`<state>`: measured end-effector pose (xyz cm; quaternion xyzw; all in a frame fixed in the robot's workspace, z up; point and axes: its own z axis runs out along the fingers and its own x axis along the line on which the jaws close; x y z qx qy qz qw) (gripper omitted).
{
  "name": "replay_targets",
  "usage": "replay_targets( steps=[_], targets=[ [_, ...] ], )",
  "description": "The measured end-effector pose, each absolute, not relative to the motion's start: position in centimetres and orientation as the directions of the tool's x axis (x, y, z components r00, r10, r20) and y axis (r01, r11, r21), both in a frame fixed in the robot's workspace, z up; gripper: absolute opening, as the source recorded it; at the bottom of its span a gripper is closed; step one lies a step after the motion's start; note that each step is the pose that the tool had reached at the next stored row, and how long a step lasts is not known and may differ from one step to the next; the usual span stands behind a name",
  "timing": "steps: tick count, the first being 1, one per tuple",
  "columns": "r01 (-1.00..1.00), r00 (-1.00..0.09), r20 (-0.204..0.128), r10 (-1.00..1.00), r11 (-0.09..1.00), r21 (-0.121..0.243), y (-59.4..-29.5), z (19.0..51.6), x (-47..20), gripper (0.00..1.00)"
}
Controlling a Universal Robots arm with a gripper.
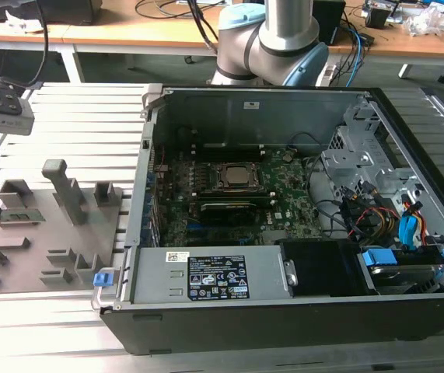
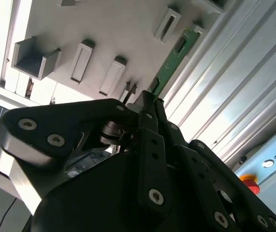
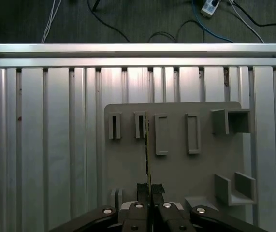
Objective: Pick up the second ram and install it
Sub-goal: 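Pick up the second ram and move it above second insertion slot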
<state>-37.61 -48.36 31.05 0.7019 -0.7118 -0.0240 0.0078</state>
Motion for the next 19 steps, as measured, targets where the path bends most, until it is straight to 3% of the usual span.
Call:
replay_targets(
  steps=[19],
  targets=[
    [-0.999,-0.014,-0.023,-1.0,0.013,0.045,-48.4,34.1,-37.6,0.14]
  ],
)
